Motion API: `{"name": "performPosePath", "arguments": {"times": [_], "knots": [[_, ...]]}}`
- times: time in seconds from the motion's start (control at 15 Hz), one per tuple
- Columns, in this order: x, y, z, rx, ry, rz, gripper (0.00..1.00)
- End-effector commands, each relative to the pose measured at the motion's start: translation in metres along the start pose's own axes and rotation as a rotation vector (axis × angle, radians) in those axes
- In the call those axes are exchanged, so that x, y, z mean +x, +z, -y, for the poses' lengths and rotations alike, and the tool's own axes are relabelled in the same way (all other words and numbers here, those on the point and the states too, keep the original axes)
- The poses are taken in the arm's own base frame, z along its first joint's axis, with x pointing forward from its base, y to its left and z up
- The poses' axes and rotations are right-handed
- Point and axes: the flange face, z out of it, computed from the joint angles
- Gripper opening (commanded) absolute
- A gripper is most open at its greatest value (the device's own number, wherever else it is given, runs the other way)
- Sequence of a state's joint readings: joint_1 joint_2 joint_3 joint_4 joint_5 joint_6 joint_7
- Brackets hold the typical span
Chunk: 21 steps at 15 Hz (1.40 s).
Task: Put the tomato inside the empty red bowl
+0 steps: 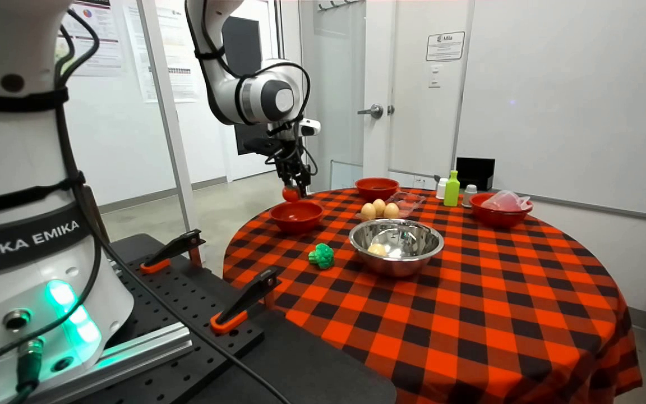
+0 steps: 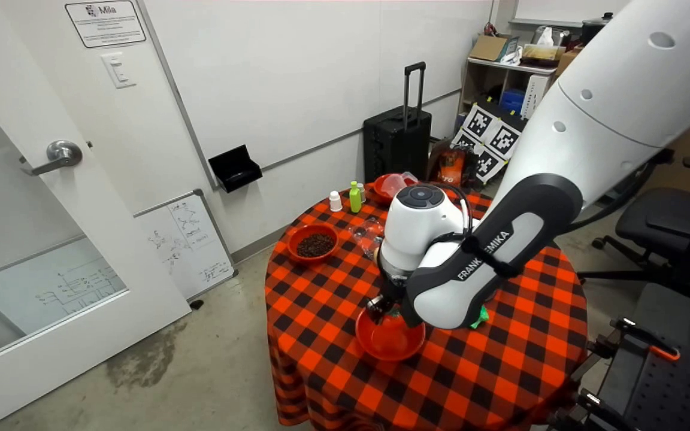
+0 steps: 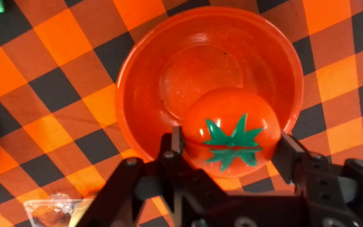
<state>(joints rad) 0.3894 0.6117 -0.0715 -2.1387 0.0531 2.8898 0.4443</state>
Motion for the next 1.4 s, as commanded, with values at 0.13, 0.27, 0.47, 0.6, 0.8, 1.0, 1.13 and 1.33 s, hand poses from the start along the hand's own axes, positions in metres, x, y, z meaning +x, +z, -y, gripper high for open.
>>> {"name": "performPosePath", "arguments": {"times": [0.13,0.27,0.47,0.6,0.8,1.0,1.13,1.33], "knots": [[0.006,0.036,0.007,-0.026,-0.002,0.055,0.41],[0.004,0.043,0.005,-0.036,0.008,0.067,0.41],[0.001,0.048,0.002,-0.045,0.023,0.078,0.41],[-0.003,0.049,0.0,-0.043,0.038,0.081,0.41],[-0.007,0.051,-0.001,-0.046,0.056,0.087,0.44],[-0.01,0.052,-0.001,-0.048,0.076,0.09,0.67],[-0.012,0.052,-0.001,-0.049,0.087,0.09,0.68],[-0.015,0.053,0.0,-0.05,0.098,0.093,0.95]]}}
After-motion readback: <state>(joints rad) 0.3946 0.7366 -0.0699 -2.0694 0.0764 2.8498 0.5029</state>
